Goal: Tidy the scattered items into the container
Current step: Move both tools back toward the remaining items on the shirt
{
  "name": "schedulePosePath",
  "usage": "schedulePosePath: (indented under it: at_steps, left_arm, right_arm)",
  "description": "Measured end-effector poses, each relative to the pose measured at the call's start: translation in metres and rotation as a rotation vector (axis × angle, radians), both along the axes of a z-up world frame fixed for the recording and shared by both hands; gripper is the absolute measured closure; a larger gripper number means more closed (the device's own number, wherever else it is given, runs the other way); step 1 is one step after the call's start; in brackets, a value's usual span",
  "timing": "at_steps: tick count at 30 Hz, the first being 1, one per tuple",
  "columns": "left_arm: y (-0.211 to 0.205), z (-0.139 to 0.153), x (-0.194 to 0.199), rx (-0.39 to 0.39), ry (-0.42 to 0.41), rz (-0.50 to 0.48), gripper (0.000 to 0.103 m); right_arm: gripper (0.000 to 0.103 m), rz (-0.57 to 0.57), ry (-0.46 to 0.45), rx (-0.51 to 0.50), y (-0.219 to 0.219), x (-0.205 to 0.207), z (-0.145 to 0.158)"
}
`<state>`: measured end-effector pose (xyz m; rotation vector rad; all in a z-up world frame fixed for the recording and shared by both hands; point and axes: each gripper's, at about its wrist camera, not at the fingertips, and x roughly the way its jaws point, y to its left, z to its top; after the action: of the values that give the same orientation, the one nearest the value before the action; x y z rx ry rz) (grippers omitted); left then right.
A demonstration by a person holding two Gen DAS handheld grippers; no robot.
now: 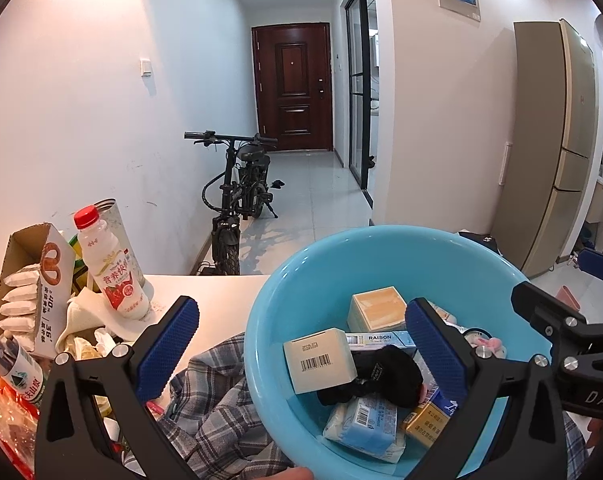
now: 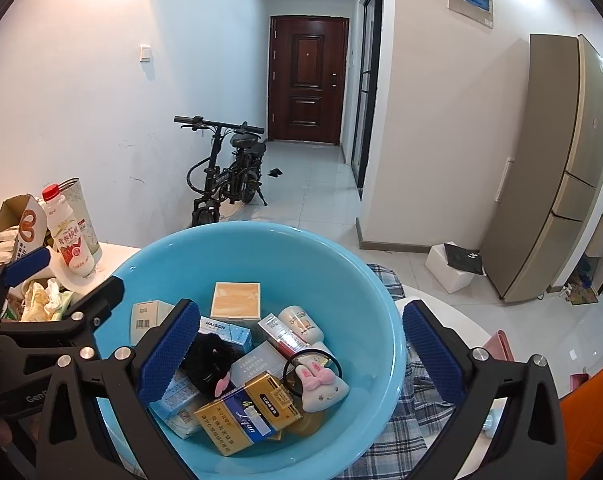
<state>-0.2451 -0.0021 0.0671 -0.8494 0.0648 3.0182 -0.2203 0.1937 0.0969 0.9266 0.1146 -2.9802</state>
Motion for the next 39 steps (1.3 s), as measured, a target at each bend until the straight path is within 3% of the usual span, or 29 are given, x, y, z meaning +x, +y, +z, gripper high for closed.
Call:
schedulePosePath:
  at_steps: [13,24,39]
  left_arm:
    - [-0.01,0.027,0.028,0.036,0.051,0.041,0.0]
    - [-0.026,0.044,0.09,0.013,0.074,0.064,0.0]
    - [-0.008,0.011,0.14,-0.005,0.03,-0.007,0.0]
  right_arm:
    - [0.0,0.008,0.076,-0.035,0.002,0.022,0.025]
    - [0.0,0.073,0.114,-0.033,-0.017,0.075,0.043]
    - [0.0,0.078,0.065,0.026,-0.003,0.142,0.008]
